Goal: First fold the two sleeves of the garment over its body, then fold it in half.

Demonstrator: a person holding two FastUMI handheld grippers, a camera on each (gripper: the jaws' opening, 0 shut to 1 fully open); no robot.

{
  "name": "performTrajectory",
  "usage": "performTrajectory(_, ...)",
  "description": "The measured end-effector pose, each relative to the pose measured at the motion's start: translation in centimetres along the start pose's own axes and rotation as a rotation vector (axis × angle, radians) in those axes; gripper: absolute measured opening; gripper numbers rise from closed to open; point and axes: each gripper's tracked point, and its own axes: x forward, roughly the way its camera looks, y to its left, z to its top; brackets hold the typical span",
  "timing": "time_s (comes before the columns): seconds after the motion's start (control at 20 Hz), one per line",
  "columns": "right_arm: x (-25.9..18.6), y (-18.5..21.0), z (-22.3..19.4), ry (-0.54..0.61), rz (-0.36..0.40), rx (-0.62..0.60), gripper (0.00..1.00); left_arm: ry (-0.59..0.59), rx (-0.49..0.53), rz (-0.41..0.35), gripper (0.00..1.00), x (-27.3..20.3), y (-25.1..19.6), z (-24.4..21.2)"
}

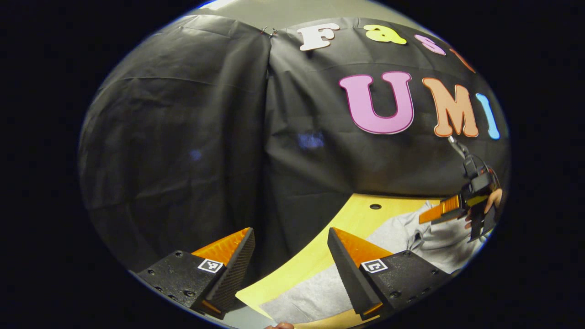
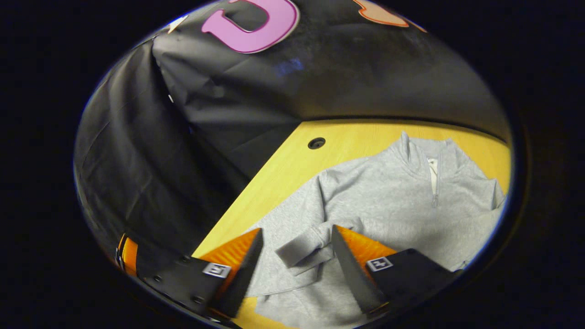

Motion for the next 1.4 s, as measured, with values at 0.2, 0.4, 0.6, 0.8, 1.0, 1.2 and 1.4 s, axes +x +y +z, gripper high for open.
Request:
performTrajectory(0.2, -2.5, 0.4, 0.4, -0.057, -0.019, -0.107, 0.96, 0.093, -0.012, -0.029, 0.94, 0.1, -0.6, -4.9)
performTrajectory(0.4, -5.3, 0.7, -1.0, -0.077, -0.009, -0.124, 0.96, 0.225, -0.049, -0.058, 0.94, -0.1, -0.8, -10.5)
performTrajectory(0.6, -7.6, -1.0, -1.4, -0.100, -0.040, -0.135, 0.96, 0.320, -0.058, -0.044, 0.94, -0.4, 0.2, -14.2)
performTrajectory(0.8, -9.4, -3.5, -2.0, -0.110, -0.084, -0.108, 0.96, 0.397, -0.053, -0.041, 0.94, -0.5, 0.9, -17.1)
performTrajectory(1.0, -10.6, -5.2, -2.6, -0.107, -0.110, -0.110, 0.96, 0.472, -0.075, -0.051, 0.94, -0.1, 0.8, -19.6)
performTrajectory(1.2, -11.6, -5.3, -2.8, -0.112, -0.104, -0.120, 0.96, 0.514, -0.055, -0.078, 0.96, -0.3, 0.4, -20.7)
performTrajectory(1.4, -12.2, -5.5, -3.0, -0.122, -0.110, -0.123, 0.96, 0.513, -0.050, -0.093, 0.84, -0.1, -0.2, -20.4)
